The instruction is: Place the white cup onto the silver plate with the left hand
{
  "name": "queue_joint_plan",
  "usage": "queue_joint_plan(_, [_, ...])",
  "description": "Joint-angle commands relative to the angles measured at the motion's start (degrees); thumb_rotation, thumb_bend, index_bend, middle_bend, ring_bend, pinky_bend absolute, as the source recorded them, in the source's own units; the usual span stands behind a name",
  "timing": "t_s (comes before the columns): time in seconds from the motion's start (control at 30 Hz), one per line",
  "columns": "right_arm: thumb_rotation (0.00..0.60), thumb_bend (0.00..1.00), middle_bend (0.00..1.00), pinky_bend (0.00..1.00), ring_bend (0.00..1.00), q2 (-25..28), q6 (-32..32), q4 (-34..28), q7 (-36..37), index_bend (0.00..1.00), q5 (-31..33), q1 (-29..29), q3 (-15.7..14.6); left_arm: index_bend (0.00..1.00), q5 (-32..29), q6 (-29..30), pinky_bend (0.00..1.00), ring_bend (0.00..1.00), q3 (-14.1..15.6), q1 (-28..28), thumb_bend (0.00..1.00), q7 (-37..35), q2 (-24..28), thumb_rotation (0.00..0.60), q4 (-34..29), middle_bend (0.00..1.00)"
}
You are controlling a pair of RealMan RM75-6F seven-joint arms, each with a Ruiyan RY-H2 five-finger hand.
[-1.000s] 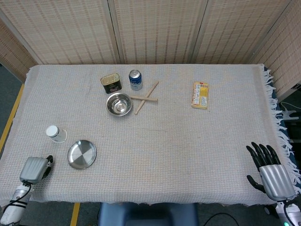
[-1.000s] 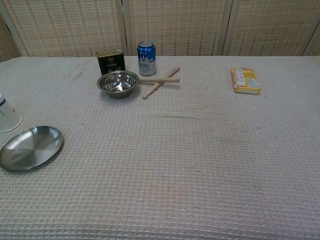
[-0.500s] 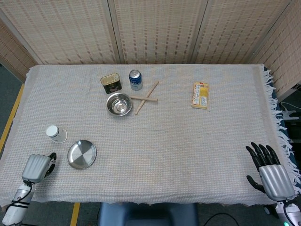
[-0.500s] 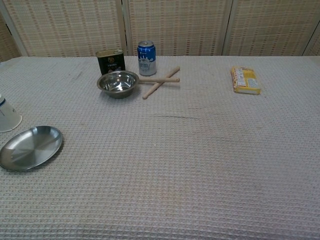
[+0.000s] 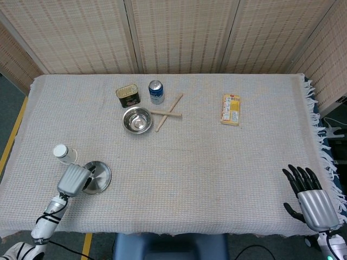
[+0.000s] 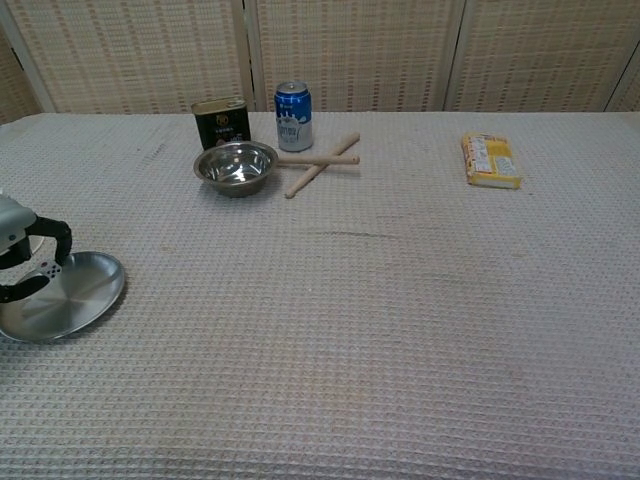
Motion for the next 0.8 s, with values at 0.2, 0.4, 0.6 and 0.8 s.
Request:
queue_joint_plan(0.2, [0.6, 0.15, 0.0, 0.0, 0.0, 0.01, 0.12, -0.07, -0.11, 0.0, 0.07, -0.04, 0.04, 0.39, -1.63, -1.16, 0.98, 0.93, 0.18, -0.27, 0.42, 1.76, 0.06, 0.6, 0.01, 1.0])
queue_joint_plan(0.4, [0.6, 0.15, 0.0, 0.0, 0.0, -0.1, 0.1, -0.06, -0.27, 0.0, 0.36, -0.01, 0.18, 0.36, -1.78, -1.15, 0.98, 0.92, 1.17, 0.14, 0.42, 0.98, 1.84, 0.6, -2.01, 1.0])
queue_joint_plan(0.6, [0.6, 0.15, 0.0, 0.0, 0.0, -0.13, -0.02, -0.13, -0.41, 0.0, 0.18, 0.0, 0.0, 0.26, 0.82, 6.1, 0.93, 0.83, 0.71, 1.73, 0.41, -4.46, 4.9, 0.6, -5.64, 0.85])
queue_joint_plan(0.8, [0.6, 0.15, 0.0, 0.0, 0.0, 0.02, 0.22, -0.2, -0.23, 0.0, -0.34, -0.12, -0.27, 0.01, -4.38, 7.91, 0.92, 0.69, -4.48, 1.79, 0.39, -8.11, 5.12, 0.6, -2.85, 0.05])
